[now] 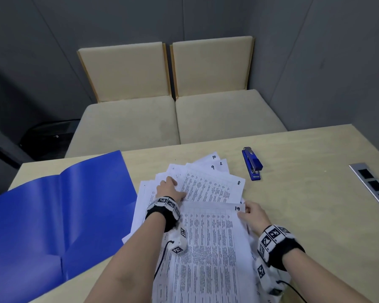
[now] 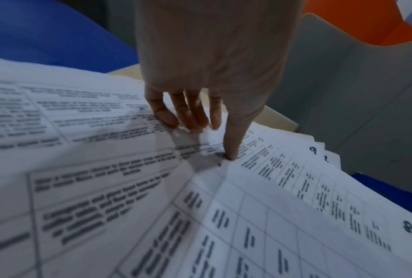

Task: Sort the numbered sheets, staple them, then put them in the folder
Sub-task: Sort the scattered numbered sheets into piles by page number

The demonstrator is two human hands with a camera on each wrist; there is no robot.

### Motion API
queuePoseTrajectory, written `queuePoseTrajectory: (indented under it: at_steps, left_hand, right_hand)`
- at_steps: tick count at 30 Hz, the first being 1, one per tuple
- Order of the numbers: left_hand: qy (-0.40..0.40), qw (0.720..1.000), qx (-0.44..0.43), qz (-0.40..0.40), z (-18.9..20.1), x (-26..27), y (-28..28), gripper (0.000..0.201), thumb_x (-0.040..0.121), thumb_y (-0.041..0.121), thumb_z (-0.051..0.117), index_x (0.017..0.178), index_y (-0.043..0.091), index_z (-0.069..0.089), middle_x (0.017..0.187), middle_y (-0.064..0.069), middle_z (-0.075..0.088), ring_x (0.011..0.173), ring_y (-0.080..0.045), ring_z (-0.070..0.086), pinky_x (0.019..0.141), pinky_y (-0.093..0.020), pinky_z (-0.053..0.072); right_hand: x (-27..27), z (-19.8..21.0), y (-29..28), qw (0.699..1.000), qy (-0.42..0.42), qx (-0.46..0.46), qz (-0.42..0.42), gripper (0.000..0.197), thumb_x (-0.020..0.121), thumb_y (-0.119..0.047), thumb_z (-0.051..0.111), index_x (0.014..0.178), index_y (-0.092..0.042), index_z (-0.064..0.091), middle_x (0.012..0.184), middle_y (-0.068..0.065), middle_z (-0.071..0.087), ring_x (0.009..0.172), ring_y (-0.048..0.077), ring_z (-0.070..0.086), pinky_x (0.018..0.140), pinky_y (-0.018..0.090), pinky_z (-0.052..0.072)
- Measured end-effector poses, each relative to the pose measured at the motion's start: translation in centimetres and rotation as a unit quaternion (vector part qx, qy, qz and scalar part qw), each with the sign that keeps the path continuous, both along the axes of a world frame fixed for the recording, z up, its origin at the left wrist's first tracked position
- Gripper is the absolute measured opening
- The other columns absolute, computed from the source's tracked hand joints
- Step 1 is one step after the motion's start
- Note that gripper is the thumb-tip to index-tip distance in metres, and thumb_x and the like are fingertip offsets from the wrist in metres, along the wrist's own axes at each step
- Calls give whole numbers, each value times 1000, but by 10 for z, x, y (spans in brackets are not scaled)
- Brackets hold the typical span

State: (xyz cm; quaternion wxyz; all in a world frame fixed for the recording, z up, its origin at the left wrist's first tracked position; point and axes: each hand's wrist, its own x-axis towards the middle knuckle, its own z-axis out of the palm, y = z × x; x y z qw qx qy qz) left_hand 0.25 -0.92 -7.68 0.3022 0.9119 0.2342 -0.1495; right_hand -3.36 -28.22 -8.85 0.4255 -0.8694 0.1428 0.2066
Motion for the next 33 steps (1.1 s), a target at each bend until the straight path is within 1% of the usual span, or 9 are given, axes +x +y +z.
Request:
queuePoseTrajectory:
  at_steps: [3,6,10,15,18,20,24,28,33]
  left_hand:
    - [-11,1000,-1,-3,-1,-2,-9,33,72,19,73,97,18,50,117,-9,43,105,-27,49,89,-38,48]
    - [-28,999,-29,5,-1,-5,-16,54,72,19,77,113,14,42,119,-8,38,90,-28,56,75,-32,47]
    - [-9,999,-46,1,-3,-10,-22,51,79,12,68,121,13,38,97,-8,58,77,-24,57,65,-28,43]
    - [-16,999,-3,-31,0,-13,-22,40,78,20,68,113,13,51,112,-9,47,109,-27,44,87,-35,44]
    - [-68,994,-81,-15,14,-18,-12,21,78,23,65,86,10,51,89,-9,52,77,-21,50,69,-30,46]
    - [-125,981,-142,40,29,-24,6,12,82,13,63,88,11,52,80,-9,58,64,-18,50,55,-23,42]
    - [-225,964,-95,106,59,-38,63,23,91,13,54,114,11,59,102,-10,66,93,-27,60,78,-32,45]
    - [-298,937,-25,179,76,-59,110,18,95,18,45,104,10,58,97,-7,59,90,-24,52,79,-37,41]
    - [-374,862,-123,320,96,-79,154,16,90,16,51,76,24,50,88,-6,54,75,-16,49,71,-30,39]
  right_hand:
    - [-2,3,2,1000,1,25,-5,18,77,-6,61,67,-21,58,67,-3,61,68,19,56,67,29,41]
    - [-5,-3,2,999,-3,51,2,2,70,-14,62,71,-14,61,68,-2,62,68,18,55,67,29,40]
    - [-4,-14,3,998,-4,67,2,13,55,-25,59,64,-16,60,58,-8,57,65,17,55,65,31,42]
    - [-5,3,8,998,-5,49,36,5,64,-20,63,65,-18,58,77,5,65,84,30,63,77,41,51]
    - [-8,9,6,995,-26,-59,74,25,79,-16,62,62,-22,45,93,7,45,97,22,41,86,29,37]
    - [-9,11,3,993,-39,-90,72,29,82,-18,61,62,-25,41,96,7,40,97,19,33,87,27,33]
    - [-9,2,-5,996,-43,-45,65,5,80,-14,59,80,-9,62,88,15,62,89,28,56,76,32,42]
    - [-10,4,-1,997,-52,-16,56,8,80,-5,57,73,-2,54,64,5,50,69,20,47,61,30,33]
    - [-6,2,0,999,-20,25,32,28,78,4,53,62,-19,51,61,-1,49,68,20,46,59,27,33]
